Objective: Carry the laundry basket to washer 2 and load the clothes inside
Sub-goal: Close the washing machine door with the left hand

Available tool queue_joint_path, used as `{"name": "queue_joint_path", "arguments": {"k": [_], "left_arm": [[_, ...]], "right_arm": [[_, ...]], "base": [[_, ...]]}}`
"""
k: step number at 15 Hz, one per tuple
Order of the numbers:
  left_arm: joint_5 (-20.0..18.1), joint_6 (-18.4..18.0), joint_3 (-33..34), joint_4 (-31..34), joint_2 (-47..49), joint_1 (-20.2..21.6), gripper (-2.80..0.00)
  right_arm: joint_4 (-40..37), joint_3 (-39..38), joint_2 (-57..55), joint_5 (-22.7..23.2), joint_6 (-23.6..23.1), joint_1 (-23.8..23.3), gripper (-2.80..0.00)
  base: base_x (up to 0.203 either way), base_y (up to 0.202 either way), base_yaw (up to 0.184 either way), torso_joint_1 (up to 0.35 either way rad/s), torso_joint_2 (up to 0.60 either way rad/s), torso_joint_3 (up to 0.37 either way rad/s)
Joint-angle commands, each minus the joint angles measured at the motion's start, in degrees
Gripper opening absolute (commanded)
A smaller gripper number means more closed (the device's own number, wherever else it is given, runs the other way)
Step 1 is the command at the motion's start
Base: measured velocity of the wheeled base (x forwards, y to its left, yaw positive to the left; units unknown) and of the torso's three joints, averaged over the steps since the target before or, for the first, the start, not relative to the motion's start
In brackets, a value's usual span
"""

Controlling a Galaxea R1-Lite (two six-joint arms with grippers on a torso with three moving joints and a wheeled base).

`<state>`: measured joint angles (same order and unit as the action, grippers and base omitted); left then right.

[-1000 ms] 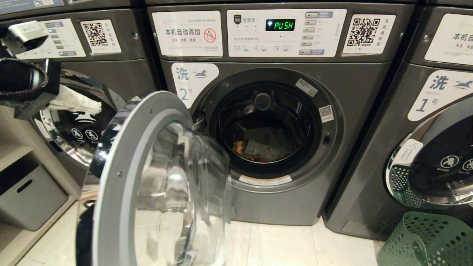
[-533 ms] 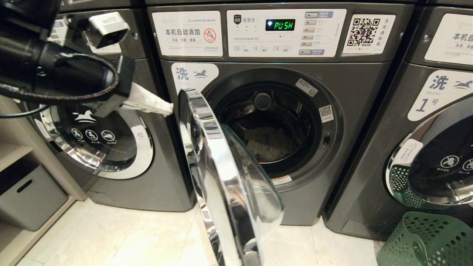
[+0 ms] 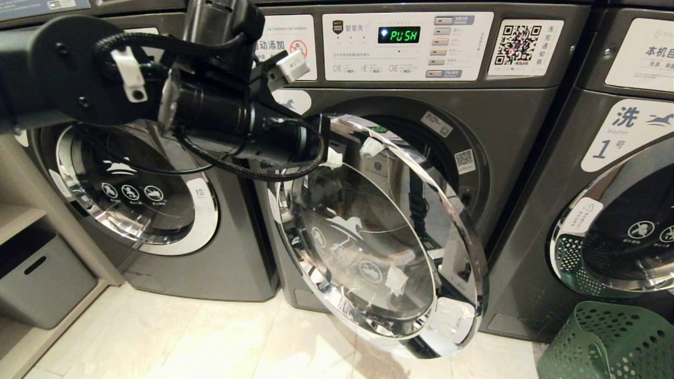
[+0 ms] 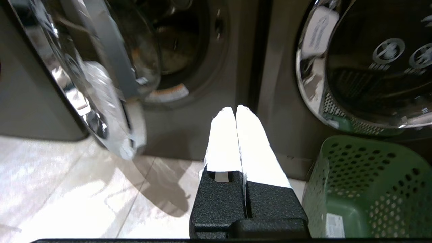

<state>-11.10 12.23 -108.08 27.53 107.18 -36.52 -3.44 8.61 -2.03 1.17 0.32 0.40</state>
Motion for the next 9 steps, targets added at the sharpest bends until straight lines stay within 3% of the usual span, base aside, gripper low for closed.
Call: {"name": "queue_joint_path", "arguments": {"k": [1, 5, 9], "left_arm": [[3.4, 0.1, 0.0, -7.2, 5.3, -1.0, -2.8], [9.6, -0.6, -0.1, -22.2, 12.2, -1.0, -2.8], [14.2, -7.6, -0.2, -39.2, 20.7, 1.2, -2.8]], "right_arm": [[-1.8, 9.2, -11.2, 0.5, 0.6, 0.0, -2.8], [-2.2, 23.4, -28.4, 1.5, 1.1, 0.4, -2.8], [-1.1, 22.7, -28.1, 1.2, -1.2, 0.5, -2.8]], "base": [[0.0, 0.0, 0.0, 0.0, 0.0, 0.0], [0.0, 0.0, 0.0, 0.0, 0.0, 0.0], [0.0, 0.0, 0.0, 0.0, 0.0, 0.0]]}}
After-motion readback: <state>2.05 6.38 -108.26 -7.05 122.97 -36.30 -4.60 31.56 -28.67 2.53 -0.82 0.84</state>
